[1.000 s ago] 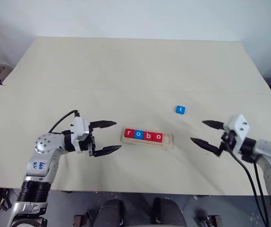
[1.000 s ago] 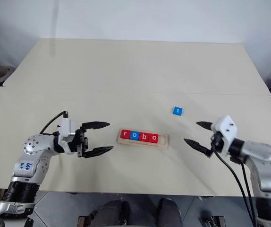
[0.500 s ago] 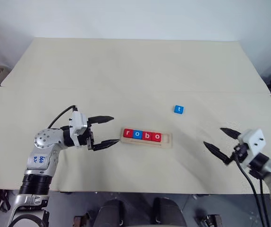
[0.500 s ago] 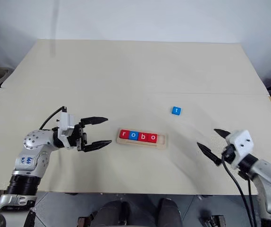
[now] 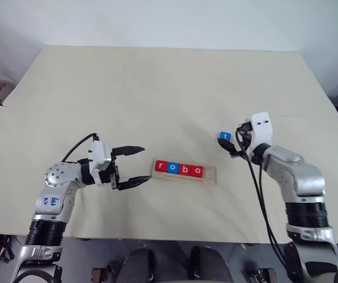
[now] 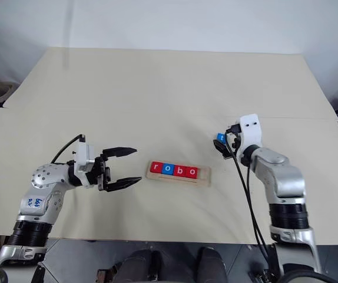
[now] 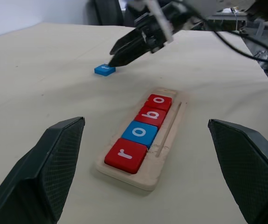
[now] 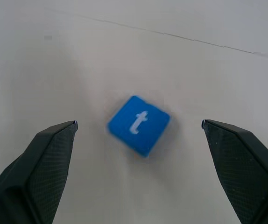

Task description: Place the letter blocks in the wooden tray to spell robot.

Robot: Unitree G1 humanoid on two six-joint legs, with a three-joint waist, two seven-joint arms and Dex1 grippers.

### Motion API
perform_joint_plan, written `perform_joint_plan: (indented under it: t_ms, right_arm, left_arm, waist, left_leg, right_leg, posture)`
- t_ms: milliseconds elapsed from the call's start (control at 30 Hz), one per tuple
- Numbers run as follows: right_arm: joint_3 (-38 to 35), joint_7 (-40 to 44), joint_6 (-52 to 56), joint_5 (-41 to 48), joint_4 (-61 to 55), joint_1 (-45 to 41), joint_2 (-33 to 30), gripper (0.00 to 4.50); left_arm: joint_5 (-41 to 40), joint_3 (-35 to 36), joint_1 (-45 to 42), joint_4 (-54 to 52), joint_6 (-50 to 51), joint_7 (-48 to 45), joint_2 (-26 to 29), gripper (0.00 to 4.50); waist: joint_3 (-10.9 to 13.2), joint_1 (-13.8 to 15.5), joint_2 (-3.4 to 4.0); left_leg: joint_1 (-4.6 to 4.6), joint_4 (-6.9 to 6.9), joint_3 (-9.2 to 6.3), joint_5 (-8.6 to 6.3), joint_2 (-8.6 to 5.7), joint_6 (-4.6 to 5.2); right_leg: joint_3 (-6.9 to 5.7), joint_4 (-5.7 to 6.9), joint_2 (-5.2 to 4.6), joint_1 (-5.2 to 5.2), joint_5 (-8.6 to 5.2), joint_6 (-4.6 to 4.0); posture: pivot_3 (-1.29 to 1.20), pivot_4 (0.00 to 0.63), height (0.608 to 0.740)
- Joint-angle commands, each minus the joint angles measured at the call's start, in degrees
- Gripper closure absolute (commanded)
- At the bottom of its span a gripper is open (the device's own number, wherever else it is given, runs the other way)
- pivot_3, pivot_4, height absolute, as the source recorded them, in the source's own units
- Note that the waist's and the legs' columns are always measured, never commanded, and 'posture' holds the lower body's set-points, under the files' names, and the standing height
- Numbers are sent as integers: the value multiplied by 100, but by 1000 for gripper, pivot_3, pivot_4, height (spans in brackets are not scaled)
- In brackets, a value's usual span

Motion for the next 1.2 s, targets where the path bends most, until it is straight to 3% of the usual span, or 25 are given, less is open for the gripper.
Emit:
perform_joint_plan:
  t_ms: [33, 167, 267, 500, 767, 933, 1200]
  right_arm:
    - [-84, -813, 82, -291, 178, -232, 444, 26]
    - [-121, -1301, 17, -470, 269, -340, 899, 26]
    - [-94, -1636, -7, -580, 249, -324, 1228, 604]
    - [-164, -1909, -26, -717, 59, -183, 1340, 2980]
    - [-344, -1458, 831, -459, -1126, 246, 763, 3036]
    - [-439, -525, 2089, 304, -2592, 1034, 52, 3036]
    - [-594, -749, 3048, 526, -3965, 2136, 559, 3036]
  left_arm:
    - [-71, 165, 136, -339, -12, 121, 31, 0]
    - [-74, 210, 225, -443, 12, 205, 43, 0]
    - [-77, 231, 279, -498, 15, 244, 51, 0]
    - [-78, 230, 301, -527, 7, 295, 51, 0]
    - [-65, 155, 210, -397, -6, 219, 9, 0]
    - [-90, 87, 134, -283, 56, 60, 8, 0]
    - [-70, 49, 30, -167, 81, -80, -11, 0]
  waist:
    - [0, -23, 0]
    - [-1, -55, 2]
    - [-2, -84, 3]
    - [-2, -140, 3]
    - [-2, -140, 3]
    - [-2, -132, 3]
    - [-2, -137, 2]
  left_leg:
    - [1, -1, 2, 0, 1, 0]
    - [1, -3, 3, 1, 2, -1]
    - [1, -3, 3, 1, 2, -2]
    - [1, -7, 1, 1, 2, -1]
    - [0, -11, 2, 1, 2, -1]
    - [0, -15, 4, 0, 2, -1]
    - [1, -19, 3, 0, 3, 0]
  right_leg:
    - [0, 0, 0, 0, 0, 0]
    - [3, 5, 0, -6, 0, 0]
    - [3, 6, 0, -6, 0, 0]
    - [3, 7, 1, -6, 0, 0]
    - [5, 3, 0, -7, 0, 0]
    - [6, 0, 0, -10, 0, 0]
    - [6, -2, 1, -10, 0, 0]
  posture:
    - [0, 150, 740]
    - [0, 150, 740]
    - [0, 150, 740]
    - [0, 150, 740]
    - [0, 150, 740]
    - [0, 150, 740]
    - [0, 150, 740]
